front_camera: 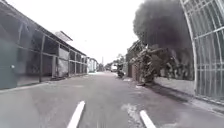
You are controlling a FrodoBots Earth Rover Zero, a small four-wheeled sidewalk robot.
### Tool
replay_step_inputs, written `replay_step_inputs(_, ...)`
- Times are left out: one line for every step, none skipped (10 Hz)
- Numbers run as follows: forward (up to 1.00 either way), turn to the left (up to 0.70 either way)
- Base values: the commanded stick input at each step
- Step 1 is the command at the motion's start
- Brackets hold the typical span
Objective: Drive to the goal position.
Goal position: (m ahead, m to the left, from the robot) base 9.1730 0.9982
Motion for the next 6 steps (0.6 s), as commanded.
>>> replay_step_inputs(0.85, 0.00)
replay_step_inputs(0.85, 0.00)
replay_step_inputs(0.85, 0.00)
replay_step_inputs(0.85, 0.00)
replay_step_inputs(0.85, 0.00)
replay_step_inputs(0.85, 0.00)
